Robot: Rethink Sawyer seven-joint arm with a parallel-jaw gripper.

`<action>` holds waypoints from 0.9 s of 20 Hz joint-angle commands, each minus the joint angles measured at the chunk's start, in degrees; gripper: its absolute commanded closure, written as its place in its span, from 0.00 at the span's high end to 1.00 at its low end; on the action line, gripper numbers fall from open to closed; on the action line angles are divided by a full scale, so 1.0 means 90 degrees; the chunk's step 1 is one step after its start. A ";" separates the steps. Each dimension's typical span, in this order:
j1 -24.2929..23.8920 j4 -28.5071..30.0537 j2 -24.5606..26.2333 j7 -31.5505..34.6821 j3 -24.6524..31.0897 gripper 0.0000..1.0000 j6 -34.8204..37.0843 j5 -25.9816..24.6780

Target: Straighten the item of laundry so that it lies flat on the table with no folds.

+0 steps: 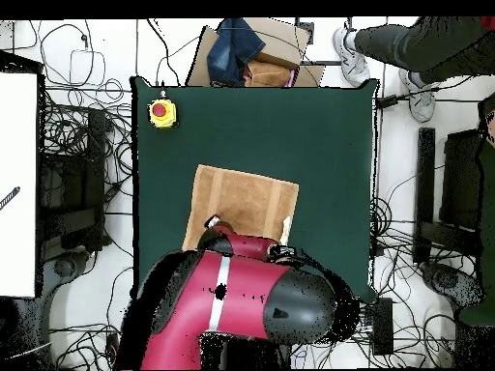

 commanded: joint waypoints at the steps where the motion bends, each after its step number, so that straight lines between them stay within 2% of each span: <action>1: 0.0598 0.0521 0.1079 0.0447 -0.0114 1.00 0.0209 -0.0221; 3: 0.0783 0.0470 0.0862 0.0553 -0.0272 1.00 0.0268 -0.0011; 7: 0.1062 0.0241 0.0290 0.0413 -0.0489 1.00 0.0885 0.0197; 9: 0.1448 -0.0091 0.0083 0.0356 -0.0907 1.00 0.1087 0.0392; 13: 0.1590 -0.0417 -0.0513 0.0440 -0.0946 1.00 0.1831 0.0718; 18: 0.1724 -0.1225 -0.0507 0.0283 -0.1082 1.00 0.2340 0.0720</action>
